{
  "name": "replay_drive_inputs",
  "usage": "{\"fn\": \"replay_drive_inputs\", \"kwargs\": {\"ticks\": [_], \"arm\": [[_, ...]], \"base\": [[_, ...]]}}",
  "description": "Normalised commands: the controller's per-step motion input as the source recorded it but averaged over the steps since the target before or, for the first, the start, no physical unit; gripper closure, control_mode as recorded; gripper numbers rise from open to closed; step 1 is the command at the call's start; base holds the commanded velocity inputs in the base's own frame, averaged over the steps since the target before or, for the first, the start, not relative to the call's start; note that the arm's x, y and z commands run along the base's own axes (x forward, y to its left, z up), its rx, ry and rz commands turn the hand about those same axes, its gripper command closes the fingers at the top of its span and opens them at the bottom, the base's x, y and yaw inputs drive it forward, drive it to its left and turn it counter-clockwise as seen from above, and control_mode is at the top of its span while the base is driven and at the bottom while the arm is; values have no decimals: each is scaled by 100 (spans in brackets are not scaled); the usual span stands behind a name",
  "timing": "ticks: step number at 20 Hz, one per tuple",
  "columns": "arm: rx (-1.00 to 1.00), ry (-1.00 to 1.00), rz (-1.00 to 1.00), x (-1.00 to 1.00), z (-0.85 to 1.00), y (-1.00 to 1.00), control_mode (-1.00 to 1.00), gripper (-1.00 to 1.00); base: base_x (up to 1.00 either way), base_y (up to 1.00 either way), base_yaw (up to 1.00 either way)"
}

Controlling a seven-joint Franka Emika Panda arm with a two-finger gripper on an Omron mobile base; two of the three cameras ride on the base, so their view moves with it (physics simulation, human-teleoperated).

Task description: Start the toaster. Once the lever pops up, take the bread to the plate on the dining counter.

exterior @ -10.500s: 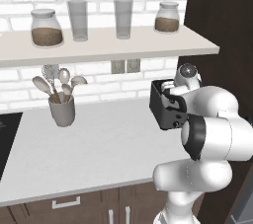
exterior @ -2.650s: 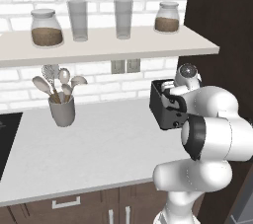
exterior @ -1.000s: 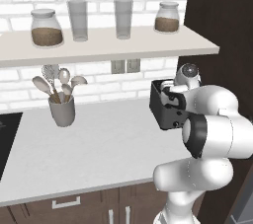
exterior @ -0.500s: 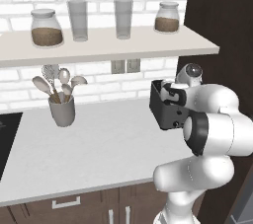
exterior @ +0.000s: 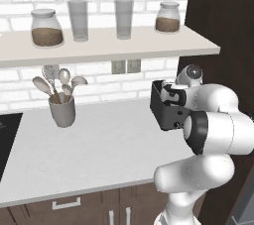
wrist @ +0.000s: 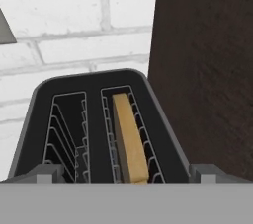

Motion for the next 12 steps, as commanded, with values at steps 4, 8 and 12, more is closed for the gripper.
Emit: {"fn": "replay_drive_inputs", "kwargs": {"ticks": [4,8,12], "arm": [[0,0,0,3,0,0,-100,-100],[0,1,0,0,-2,0,-100,-100],[0,0,0,0,-7,0,-100,-100]], "base": [[0,0,0],[0,0,0],[0,0,0]]}}
